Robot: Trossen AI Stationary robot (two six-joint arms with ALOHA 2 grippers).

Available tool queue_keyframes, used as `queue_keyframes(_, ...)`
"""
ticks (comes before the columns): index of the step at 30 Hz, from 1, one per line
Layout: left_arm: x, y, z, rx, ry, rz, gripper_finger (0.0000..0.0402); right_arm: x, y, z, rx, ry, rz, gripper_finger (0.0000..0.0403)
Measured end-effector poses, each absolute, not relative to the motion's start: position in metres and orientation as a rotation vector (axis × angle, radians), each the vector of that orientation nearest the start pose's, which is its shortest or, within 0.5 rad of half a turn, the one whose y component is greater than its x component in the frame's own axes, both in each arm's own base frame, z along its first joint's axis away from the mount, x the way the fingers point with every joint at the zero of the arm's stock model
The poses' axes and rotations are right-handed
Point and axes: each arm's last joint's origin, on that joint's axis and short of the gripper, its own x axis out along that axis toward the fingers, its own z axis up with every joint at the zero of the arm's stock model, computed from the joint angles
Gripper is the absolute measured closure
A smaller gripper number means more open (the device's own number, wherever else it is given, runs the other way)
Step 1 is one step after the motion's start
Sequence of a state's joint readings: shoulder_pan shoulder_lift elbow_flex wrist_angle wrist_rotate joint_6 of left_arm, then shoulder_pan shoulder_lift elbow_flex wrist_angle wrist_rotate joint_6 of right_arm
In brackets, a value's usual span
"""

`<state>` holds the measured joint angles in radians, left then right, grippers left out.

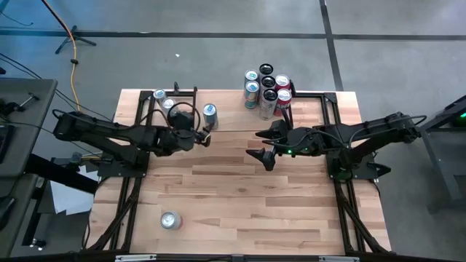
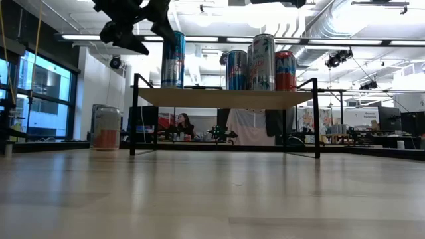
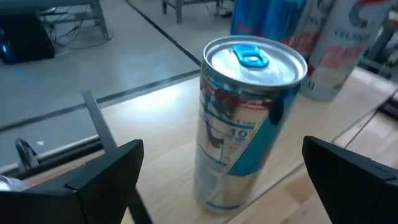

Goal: Place canned beverage on shelf
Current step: Put the bottom blue soda can on the shelf aligned with the blue soda can

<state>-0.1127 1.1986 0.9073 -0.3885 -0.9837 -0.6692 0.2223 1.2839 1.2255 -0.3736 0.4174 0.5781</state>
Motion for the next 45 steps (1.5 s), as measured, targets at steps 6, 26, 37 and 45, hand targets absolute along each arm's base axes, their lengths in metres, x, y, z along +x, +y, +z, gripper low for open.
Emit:
queue_keyframes(6,0.261,-0.005,0.274,-0.306,0.230,0.989,0.0004,0.274,0.050,0.362,0.428,0.348,-0.304,0.0012)
queue_keyframes(26,0.301,0.003,0.263,-0.343,0.129,1.096,0.0008,0.273,0.050,0.360,0.419,0.373,-0.311,0.0012)
queue_keyframes(37,0.301,0.005,0.263,-0.354,0.142,1.082,0.0160,0.273,0.050,0.360,0.419,0.372,-0.311,0.0012)
queue_keyframes(45,0.292,0.001,0.280,-0.290,0.163,1.017,0.0249,0.273,0.050,0.360,0.419,0.372,-0.311,0.0012)
